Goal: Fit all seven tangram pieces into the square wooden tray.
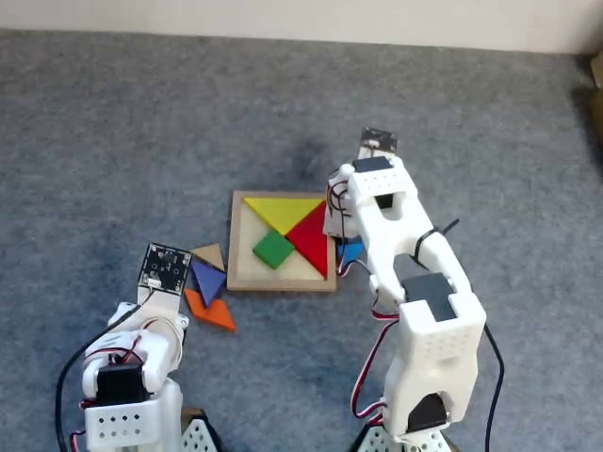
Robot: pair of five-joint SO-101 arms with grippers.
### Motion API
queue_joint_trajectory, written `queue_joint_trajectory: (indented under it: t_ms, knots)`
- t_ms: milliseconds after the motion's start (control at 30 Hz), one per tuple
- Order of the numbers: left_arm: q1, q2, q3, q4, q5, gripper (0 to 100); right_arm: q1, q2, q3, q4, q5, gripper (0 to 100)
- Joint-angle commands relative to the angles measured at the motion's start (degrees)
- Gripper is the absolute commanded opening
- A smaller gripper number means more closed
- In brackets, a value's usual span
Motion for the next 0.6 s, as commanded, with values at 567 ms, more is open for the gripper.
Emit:
queue_joint_trajectory:
  t_ms: [567]
  knots:
    - [-2.7,-0.3,-0.6,-1.0,-0.2,1,-6.2,-0.3,-0.1,7.3,10.3,26.6]
